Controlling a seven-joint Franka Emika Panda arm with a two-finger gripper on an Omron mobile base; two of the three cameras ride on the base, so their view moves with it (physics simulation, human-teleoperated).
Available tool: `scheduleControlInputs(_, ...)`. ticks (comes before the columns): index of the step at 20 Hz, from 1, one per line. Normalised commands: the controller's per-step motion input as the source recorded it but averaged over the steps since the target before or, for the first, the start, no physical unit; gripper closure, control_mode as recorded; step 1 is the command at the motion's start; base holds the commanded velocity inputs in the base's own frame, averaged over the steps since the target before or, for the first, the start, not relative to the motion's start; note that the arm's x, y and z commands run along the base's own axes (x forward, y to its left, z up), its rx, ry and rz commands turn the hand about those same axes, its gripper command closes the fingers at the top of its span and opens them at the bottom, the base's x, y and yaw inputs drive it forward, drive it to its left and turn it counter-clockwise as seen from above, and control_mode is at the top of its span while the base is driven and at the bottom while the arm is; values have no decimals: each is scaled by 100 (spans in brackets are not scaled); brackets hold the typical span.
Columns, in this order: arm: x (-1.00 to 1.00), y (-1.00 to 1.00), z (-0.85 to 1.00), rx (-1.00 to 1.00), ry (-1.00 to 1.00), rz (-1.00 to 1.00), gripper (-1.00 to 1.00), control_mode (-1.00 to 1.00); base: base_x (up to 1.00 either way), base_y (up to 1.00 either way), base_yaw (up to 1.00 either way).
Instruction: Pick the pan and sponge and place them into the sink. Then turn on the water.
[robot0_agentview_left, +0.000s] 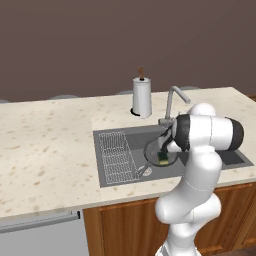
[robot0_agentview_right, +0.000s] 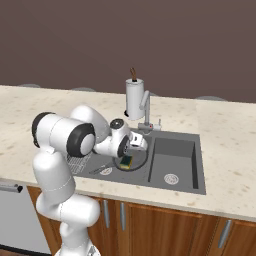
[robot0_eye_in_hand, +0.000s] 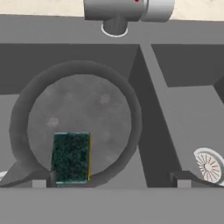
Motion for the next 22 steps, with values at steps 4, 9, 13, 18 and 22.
scheduleControlInputs(4, 0, -40, 15, 0, -11, 5, -100, -100, 0, 0, 0)
scheduleControlInputs(9, 0, -36, 14, 0, -12, 5, -100, -100, 0, 0, 0)
scheduleControlInputs(13, 0, -37, 10, 0, -12, 4, -100, -100, 0, 0, 0)
scheduleControlInputs(18, 0, -38, 4, 1, -11, 4, -100, -100, 0, 0, 0)
scheduleControlInputs(22, 0, -41, 0, 0, -12, 6, -100, -100, 0, 0, 0)
